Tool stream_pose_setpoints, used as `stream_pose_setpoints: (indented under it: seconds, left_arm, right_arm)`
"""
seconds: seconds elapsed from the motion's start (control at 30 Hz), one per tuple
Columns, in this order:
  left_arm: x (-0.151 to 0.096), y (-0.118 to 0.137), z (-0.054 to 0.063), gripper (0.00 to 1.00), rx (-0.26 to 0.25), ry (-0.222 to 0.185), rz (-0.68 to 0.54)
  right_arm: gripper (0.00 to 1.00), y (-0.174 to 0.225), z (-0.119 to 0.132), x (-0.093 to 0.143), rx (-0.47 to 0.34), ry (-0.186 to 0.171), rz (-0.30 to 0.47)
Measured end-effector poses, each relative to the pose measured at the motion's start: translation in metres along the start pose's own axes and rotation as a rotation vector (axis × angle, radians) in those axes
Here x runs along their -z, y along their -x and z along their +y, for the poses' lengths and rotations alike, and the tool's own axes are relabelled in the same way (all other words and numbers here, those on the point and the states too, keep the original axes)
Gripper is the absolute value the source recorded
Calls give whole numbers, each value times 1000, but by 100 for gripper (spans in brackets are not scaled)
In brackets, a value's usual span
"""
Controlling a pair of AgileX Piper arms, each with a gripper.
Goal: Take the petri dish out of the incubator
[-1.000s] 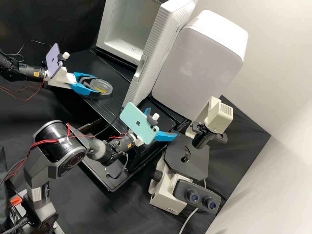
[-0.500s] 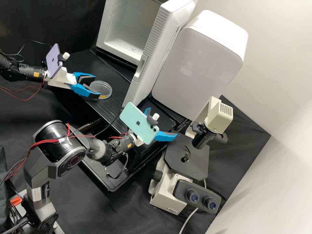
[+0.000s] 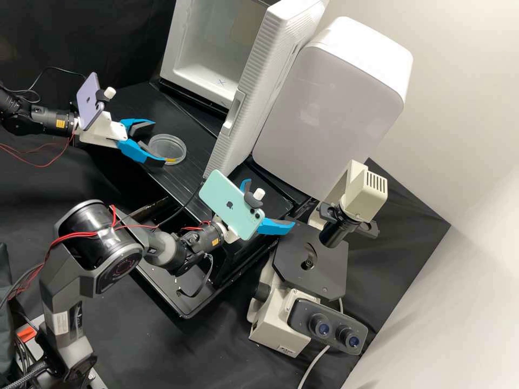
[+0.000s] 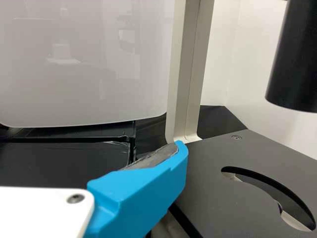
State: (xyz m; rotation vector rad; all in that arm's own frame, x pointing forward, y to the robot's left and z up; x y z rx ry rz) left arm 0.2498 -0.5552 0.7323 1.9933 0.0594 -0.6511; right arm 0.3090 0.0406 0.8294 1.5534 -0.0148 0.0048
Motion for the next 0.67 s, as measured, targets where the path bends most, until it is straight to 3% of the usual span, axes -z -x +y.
stream_pose_setpoints:
  seconds: [0.2, 0.33, 0.47, 0.67]
  left_arm:
    - [-2, 0, -1, 100, -8, -19, -11]
    - [-5, 4, -2, 100, -54, -44, -29]
    - [-6, 7, 2, 100, -114, -38, -27]
    - [-9, 11, 8, 100, -206, -114, -22]
  right_arm:
    - [100, 0, 0, 0, 0, 0, 0]
    - [100, 0, 0, 0, 0, 0, 0]
    - [100, 0, 0, 0, 0, 0, 0]
    - [100, 0, 0, 0, 0, 0, 0]
